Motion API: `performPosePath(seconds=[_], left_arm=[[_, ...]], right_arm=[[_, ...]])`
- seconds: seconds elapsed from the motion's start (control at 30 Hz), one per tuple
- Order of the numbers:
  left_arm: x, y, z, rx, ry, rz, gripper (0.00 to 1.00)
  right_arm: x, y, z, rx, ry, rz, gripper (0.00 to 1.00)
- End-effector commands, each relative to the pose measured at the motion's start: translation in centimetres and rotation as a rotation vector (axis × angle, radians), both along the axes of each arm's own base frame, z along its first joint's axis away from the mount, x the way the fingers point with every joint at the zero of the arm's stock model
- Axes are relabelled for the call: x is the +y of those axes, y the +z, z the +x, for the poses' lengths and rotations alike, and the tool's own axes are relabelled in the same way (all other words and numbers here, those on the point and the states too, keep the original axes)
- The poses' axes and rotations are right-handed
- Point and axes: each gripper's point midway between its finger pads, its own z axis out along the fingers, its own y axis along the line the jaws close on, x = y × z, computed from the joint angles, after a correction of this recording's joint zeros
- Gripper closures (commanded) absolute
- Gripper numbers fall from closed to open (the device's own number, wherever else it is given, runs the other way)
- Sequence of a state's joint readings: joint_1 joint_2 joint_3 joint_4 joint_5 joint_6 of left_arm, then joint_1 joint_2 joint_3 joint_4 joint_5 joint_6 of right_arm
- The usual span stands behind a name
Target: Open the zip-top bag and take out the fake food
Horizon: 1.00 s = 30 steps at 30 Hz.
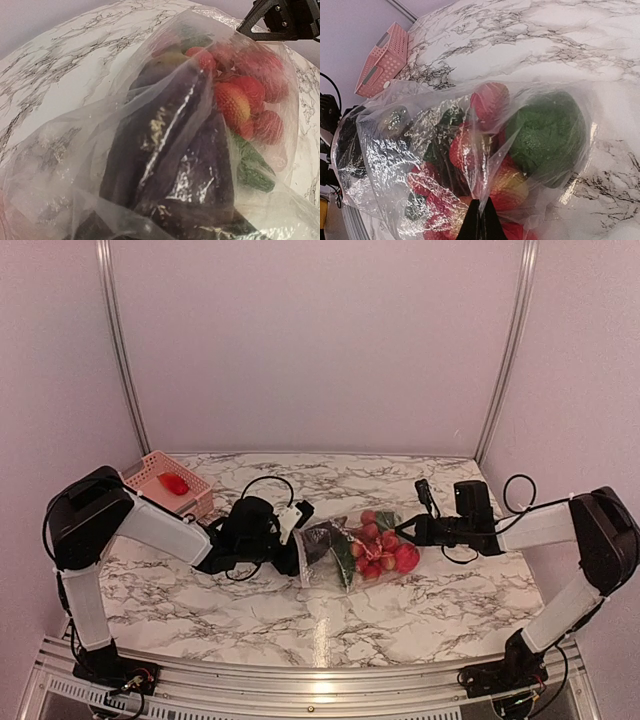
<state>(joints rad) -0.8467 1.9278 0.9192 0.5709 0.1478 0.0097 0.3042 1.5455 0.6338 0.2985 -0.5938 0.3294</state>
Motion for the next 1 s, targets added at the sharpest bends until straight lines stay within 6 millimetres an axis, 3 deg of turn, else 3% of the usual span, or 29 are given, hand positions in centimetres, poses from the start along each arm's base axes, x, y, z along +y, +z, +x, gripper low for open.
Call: performPosePath(seconds=[0.0,0.37,0.6,0.77,0.97], left_arm=[[2.4,-1.1,-2.5,0.211,0.072,0.070,0.60],[7.0,1.0,-7.5,0.353,0.120,0.049,0.60],[9.1,3.5,-9.0,0.359,0.130,0.001,0.60],[11.6,6.2,-7.4,0.302,0.206,-0.032,0.60],[17.1,11.8,-2.0,0.261,0.430,-0.254,0.59]], right_arm=[[-1.2,2.0,1.3,-0.079,-0.090,0.002,1.00],[-2.4,2.6,1.9,-0.101,-0.141,-0.030,1.00],[-2.3,2.8,1.9,-0.104,-0.136,-0.026,1.00],[-2.2,3.0,1.9,-0.108,-0.124,-0.030,1.00],[-2.1,3.3,2.0,-0.116,-0.114,-0.037,1.00]])
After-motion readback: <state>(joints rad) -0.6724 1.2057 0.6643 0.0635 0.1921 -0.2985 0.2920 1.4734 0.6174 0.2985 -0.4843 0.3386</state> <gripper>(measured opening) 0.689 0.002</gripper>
